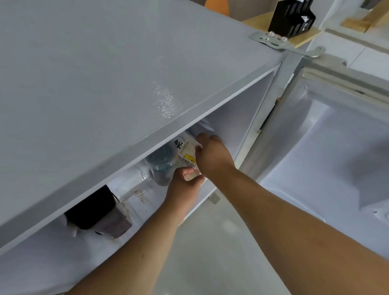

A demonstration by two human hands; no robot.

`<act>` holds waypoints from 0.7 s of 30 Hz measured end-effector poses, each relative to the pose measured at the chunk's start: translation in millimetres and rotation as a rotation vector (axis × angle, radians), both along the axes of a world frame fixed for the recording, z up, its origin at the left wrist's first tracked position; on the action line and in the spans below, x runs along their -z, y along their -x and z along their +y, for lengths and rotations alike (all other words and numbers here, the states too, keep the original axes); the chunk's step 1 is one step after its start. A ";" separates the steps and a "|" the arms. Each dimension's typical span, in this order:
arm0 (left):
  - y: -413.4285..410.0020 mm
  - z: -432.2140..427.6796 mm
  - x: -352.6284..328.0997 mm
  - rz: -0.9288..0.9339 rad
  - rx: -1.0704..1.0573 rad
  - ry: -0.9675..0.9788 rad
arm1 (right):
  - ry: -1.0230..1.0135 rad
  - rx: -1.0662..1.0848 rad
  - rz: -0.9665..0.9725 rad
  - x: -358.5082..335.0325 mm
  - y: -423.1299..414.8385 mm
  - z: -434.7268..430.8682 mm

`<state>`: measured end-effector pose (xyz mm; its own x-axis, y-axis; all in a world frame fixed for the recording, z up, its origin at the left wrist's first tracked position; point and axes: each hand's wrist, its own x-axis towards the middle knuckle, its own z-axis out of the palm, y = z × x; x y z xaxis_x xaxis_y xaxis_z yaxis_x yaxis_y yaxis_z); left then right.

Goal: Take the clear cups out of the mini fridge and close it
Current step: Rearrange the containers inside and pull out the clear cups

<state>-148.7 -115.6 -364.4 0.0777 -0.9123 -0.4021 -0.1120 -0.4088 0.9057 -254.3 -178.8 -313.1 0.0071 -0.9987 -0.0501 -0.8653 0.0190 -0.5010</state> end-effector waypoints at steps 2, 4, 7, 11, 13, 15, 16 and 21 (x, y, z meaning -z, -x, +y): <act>-2.2 -5.0 -1.8 0.016 -0.013 0.007 | 0.006 -0.008 -0.052 0.4 -5.1 -1.8; -5.2 -3.5 -6.5 0.012 -0.010 0.025 | -0.015 -0.009 -0.099 -0.8 -7.0 0.7; -17.0 12.8 -9.5 -0.071 -0.020 0.040 | 0.066 0.015 -0.140 -6.8 -1.9 16.7; -40.9 39.5 -15.8 -0.194 -0.348 0.122 | 0.413 -0.009 -0.088 -15.5 -6.0 40.8; -48.5 37.4 -25.2 -0.173 -0.531 0.156 | 0.270 0.014 -0.233 -16.8 -18.9 39.1; -53.1 25.9 -34.4 -0.132 -0.610 0.161 | 0.024 0.066 -0.425 -15.4 -30.8 31.8; -55.0 19.2 -38.2 -0.115 -0.609 0.154 | -0.072 0.088 -0.522 -14.2 -35.3 28.4; -59.5 -0.2 -45.1 -0.189 -0.540 0.124 | -0.219 0.115 -0.635 -10.7 -45.6 21.2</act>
<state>-89.2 -115.8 -319.4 0.6044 -0.7630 -0.2292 -0.0814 -0.3453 0.9349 -208.6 -157.7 -302.3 -0.0039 -0.9623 -0.2720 -0.3906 0.2519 -0.8854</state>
